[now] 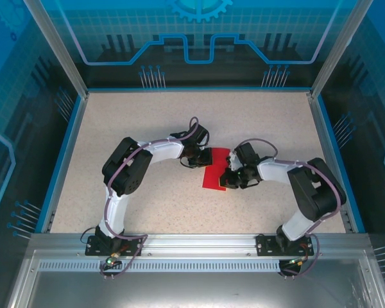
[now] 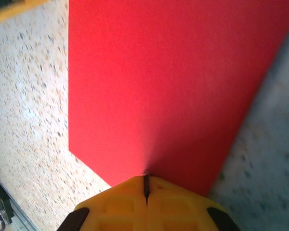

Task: Fold a paper plane with a square sheet of paper (pick it up from the middle)
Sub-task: Fold the square sheet of paper in half at the center of the table, then move the square sheet of paper to the center of the table.

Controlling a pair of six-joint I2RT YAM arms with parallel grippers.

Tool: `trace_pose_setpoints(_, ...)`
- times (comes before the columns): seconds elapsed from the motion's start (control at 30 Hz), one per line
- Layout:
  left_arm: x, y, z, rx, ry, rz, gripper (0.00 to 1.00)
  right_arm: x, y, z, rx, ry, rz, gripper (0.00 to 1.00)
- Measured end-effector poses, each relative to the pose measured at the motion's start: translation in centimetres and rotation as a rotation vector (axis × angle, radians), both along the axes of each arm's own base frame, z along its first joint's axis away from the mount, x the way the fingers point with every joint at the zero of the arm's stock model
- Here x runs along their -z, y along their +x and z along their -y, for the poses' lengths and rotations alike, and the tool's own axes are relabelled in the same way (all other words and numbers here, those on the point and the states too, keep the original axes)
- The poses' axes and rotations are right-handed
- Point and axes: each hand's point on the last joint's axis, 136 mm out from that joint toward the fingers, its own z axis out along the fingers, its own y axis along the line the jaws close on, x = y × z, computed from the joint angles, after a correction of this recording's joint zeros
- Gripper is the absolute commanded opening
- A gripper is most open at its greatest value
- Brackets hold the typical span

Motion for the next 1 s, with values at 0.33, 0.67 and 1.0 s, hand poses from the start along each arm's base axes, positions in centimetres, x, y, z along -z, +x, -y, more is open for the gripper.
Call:
trace_pose_setpoints(0.33, -0.2, 0.0, 0.1, 0.003, -0.005, 0.003, 0.13, -1.9, -2.4, 2.7, 0.060, -0.064, -0.024, 0.09)
trace_pose_setpoints(0.67, -1.7, 0.0, 0.2, -0.004, -0.024, -0.009, 0.38, -6.8, 6.3, 4.0, 0.204, -0.040, 0.133, 0.19)
trace_pose_setpoints(1.0, -5.9, 0.0, -1.7, -0.094, -0.073, 0.031, 0.36, -2.8, 7.2, -0.7, 0.068, -0.038, 0.042, 0.07)
